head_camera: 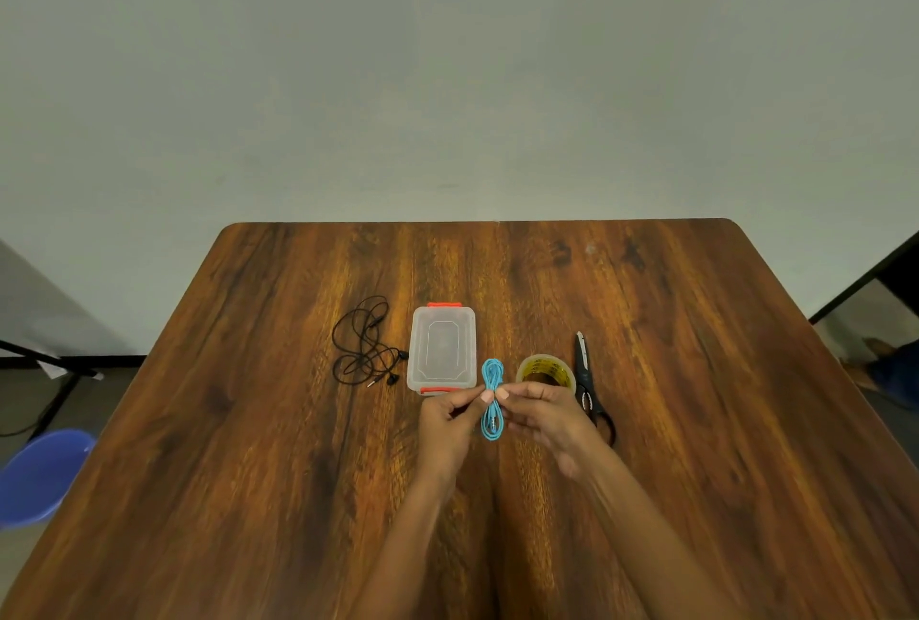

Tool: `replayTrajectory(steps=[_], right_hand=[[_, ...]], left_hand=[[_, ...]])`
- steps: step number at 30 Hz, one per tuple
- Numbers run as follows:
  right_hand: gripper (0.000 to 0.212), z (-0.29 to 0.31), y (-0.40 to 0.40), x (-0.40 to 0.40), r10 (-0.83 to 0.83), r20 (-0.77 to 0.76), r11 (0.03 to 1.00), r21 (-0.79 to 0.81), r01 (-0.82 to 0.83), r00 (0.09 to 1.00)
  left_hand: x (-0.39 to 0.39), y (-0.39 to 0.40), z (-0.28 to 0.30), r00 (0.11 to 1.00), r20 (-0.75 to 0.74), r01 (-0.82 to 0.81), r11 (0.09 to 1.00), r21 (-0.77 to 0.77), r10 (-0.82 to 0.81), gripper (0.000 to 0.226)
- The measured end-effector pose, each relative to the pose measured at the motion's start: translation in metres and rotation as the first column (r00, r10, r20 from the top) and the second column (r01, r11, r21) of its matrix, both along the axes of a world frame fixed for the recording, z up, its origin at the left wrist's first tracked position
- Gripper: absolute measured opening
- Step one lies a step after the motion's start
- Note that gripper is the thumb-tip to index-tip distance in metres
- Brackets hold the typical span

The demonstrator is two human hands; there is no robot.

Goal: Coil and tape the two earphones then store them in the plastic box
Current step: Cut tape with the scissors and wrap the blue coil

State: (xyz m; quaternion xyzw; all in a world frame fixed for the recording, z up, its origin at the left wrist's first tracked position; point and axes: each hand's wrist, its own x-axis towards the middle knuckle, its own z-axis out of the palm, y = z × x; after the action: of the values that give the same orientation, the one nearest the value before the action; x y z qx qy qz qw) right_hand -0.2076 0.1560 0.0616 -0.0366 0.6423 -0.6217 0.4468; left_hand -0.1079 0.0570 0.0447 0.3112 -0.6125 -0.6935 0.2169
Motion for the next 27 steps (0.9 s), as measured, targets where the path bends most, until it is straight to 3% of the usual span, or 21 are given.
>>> replayTrajectory(steps=[5,13,21,27], right_hand=[[0.013,-0.0041,0.0001,-0.0044,-0.006,0.241,0.999,-0.036,0.015,0.971],[0.015,-0.0011,0.0033,-0.0098,0.029,0.325,0.993,-0.12,0.01,0.945],[0.013,-0.0032,0.0011,-0.0077,-0.042,0.183,0.994,-0.092,0.059,0.982],[0.009,-0.0017,-0.0001,-0.0071,-0.05,0.151,0.998,-0.03,0.055,0.987]], left_hand=[[0.0015,0.0012,0.0034,1.0,-0.019,0.023,0.998,0.057,-0.022,0.022],[-0.0033,0.0055,0.0072,0.999,-0.032,0.012,0.995,0.1,-0.009,0.024],[-0.003,0.0046,0.0061,0.999,-0.03,-0.03,0.986,0.162,0.036,0.025],[0.0011,0.0035,0.0044,0.999,-0.027,-0.037,0.993,0.114,0.04,0.014]])
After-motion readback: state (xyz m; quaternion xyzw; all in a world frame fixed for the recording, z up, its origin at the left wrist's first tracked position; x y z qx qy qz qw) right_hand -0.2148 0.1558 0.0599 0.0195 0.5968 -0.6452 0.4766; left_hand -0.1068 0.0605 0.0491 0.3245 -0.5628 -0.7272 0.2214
